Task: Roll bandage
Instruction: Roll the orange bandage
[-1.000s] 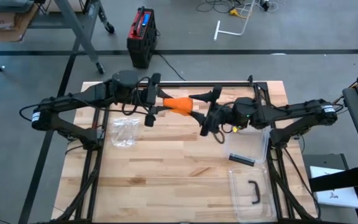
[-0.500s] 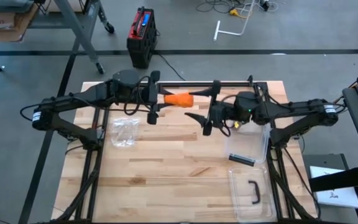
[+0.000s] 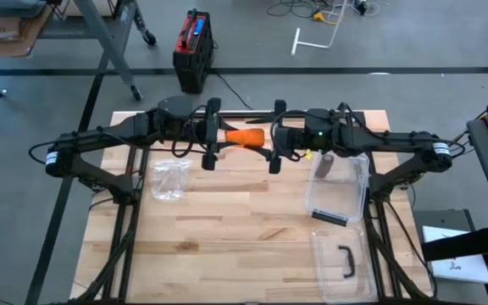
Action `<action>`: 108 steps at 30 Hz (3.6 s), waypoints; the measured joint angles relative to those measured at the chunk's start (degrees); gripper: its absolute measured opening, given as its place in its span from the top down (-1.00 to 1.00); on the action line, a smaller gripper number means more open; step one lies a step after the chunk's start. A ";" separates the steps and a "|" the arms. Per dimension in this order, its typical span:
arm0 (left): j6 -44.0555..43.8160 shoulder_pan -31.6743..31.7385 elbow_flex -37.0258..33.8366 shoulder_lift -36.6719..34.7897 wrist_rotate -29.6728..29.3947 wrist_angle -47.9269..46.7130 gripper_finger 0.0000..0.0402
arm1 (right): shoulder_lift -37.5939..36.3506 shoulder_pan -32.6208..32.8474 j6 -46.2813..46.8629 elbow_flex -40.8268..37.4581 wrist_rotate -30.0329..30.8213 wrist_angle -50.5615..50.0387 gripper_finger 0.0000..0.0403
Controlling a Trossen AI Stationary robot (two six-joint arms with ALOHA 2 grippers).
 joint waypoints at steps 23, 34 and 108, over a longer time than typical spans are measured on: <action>-4.59 -0.26 0.00 -0.67 4.15 0.40 0.26 | 1.26 0.05 1.53 -0.07 -1.45 0.73 0.24; -18.78 3.16 0.07 -4.95 6.55 -2.02 -0.35 | 1.64 1.93 -15.42 -3.14 5.59 9.44 0.36; 15.02 -3.63 0.02 -1.26 0.27 1.70 0.55 | 1.42 -1.99 47.83 -2.54 -10.45 9.83 -0.45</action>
